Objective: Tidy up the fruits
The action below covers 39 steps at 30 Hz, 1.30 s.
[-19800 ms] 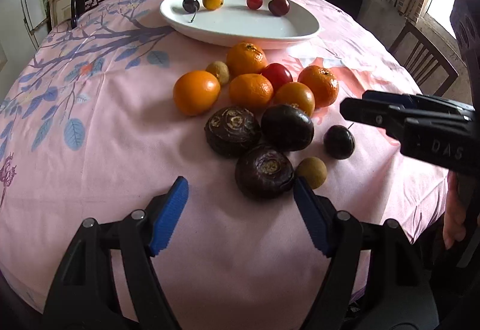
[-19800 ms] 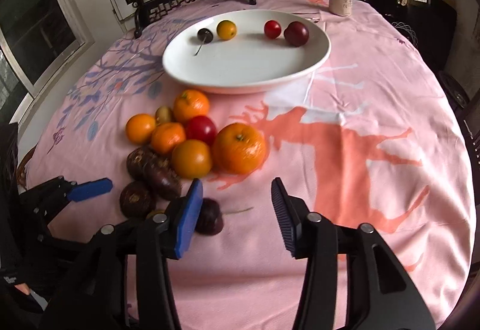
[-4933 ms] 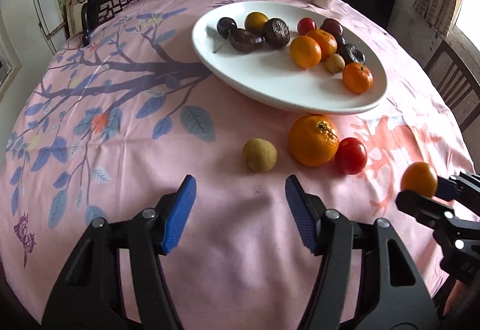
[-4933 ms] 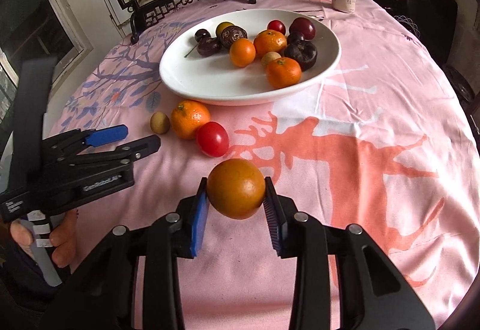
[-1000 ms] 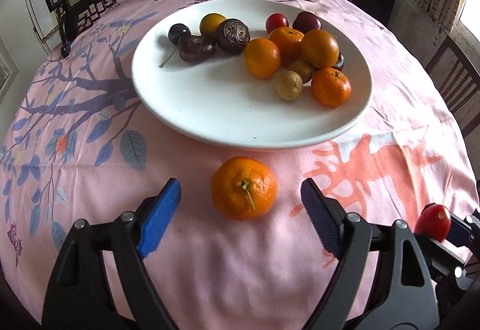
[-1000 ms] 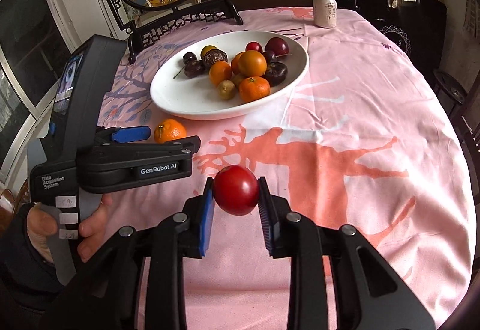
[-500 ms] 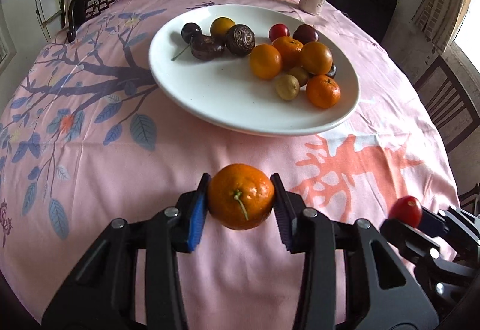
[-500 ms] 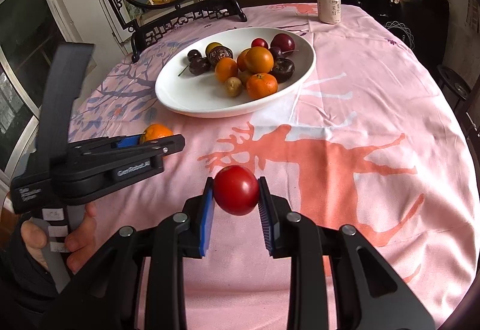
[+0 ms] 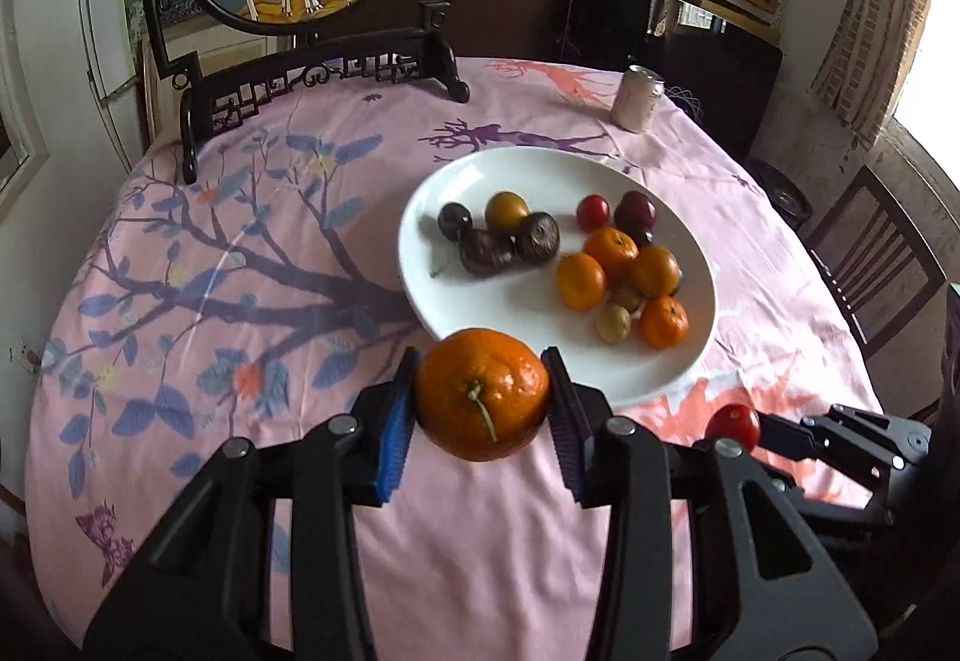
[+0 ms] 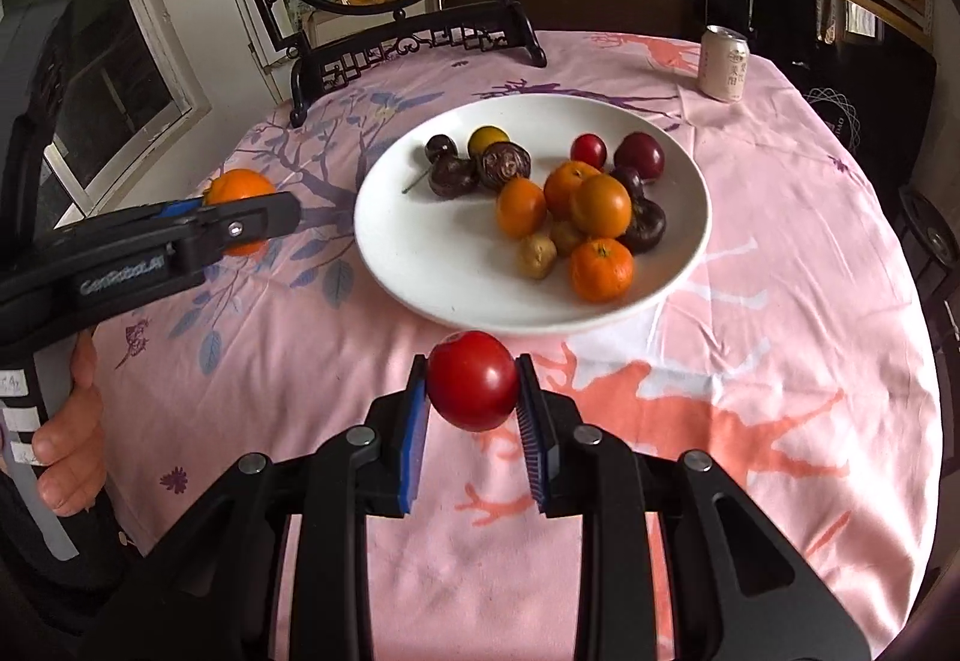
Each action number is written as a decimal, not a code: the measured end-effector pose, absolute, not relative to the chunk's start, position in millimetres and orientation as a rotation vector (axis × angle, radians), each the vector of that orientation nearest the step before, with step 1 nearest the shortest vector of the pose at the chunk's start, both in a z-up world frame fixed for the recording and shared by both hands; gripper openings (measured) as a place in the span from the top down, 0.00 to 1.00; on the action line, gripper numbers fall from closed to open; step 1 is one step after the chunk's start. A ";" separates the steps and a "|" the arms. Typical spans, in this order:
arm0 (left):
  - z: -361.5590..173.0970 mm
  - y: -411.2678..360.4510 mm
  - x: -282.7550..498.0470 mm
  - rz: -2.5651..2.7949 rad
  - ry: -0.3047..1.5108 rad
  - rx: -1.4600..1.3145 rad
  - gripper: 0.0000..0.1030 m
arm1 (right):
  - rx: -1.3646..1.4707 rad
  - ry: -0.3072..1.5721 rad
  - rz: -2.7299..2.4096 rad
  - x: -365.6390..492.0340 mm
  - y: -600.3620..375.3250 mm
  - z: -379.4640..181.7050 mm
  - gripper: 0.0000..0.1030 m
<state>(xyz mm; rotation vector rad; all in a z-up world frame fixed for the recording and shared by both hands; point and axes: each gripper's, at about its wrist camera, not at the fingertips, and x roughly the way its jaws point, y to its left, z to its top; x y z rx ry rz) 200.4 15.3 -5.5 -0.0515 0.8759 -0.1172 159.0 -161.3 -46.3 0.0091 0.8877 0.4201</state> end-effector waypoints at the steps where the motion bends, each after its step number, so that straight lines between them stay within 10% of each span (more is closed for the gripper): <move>1: -7.7 14.4 215.9 -0.109 0.889 -0.050 0.60 | 0.009 0.886 0.428 168.9 -156.6 -46.0 0.73; 21: -72.4 -3.6 314.3 -0.084 1.016 -0.119 0.56 | -0.080 0.937 0.350 258.3 -128.6 -75.0 0.71; 31: -47.1 3.7 290.8 -0.108 0.906 -0.121 0.20 | -0.090 0.909 0.292 228.3 -137.1 -59.4 0.36; 34: -34.1 8.6 268.3 -0.110 0.877 -0.126 0.08 | -0.113 0.895 0.269 198.5 -142.5 -57.6 0.01; 39: -14.8 8.8 219.4 -0.089 0.815 -0.092 0.04 | -0.106 0.864 0.205 164.8 -160.1 -57.7 0.01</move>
